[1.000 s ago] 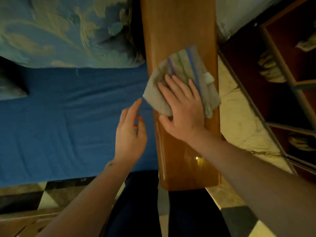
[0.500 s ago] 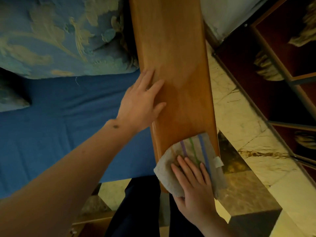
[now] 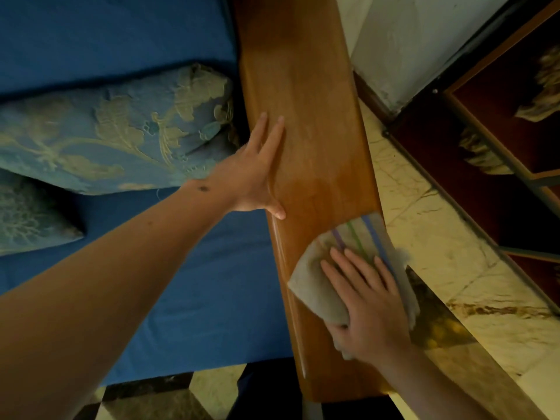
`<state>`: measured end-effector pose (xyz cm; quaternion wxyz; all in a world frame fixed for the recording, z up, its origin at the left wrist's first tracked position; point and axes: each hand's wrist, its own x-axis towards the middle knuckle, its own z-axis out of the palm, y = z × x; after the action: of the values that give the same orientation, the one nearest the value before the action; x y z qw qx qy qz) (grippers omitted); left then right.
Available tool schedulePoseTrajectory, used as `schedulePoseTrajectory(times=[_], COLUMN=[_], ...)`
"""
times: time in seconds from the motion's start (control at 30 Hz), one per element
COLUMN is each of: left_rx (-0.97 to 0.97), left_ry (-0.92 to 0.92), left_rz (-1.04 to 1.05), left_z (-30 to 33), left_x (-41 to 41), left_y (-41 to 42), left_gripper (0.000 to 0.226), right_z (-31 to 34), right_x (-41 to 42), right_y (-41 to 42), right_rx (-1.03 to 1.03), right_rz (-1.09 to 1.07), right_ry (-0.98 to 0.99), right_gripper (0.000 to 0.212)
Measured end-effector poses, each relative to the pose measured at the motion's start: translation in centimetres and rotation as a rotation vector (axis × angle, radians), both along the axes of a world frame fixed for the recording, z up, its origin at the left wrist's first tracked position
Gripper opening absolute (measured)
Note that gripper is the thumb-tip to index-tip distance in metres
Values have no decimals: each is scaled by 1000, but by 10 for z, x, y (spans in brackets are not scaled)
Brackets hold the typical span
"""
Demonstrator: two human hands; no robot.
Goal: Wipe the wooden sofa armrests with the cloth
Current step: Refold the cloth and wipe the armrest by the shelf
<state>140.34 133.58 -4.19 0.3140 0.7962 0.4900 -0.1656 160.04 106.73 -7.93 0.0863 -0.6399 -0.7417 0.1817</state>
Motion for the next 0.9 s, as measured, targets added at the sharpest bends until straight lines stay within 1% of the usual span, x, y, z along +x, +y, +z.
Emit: schedulePoseTrajectory(times=[0.07,0.17,0.23,0.37,0.5,0.6,0.7,0.9], left_rx=[-15,-8,-2,51,58,55,56,-2], left_ry=[-60,-73,-35,82,198,278,309,291], left_rz=[41,108,128,92,81,88,81,89], left_z=[-6,-11,-12,-5,1,1,4,10], left_x=[0,-1,-2,4,13,19,26,27], left_y=[3,1,0,0,-2,-2,3,5], left_gripper=[171,175,176,177,176,175,174,172], right_z=[-1,-2,-1,3,1,2,5,8], right_x=[5,8,8,-1,-12,-27,-38,-46], right_y=[50,119,161,242,315,357,391,446], right_rx=[36,87,122,167,197,203,230,214], right_rz=[-11,-34,-62,-112,-160,-197,-172,-130], right_ry=[-27,-35,-40,-60,-107,-101,-92,-100], right_gripper=[81,77,75,74,74,73,71,74])
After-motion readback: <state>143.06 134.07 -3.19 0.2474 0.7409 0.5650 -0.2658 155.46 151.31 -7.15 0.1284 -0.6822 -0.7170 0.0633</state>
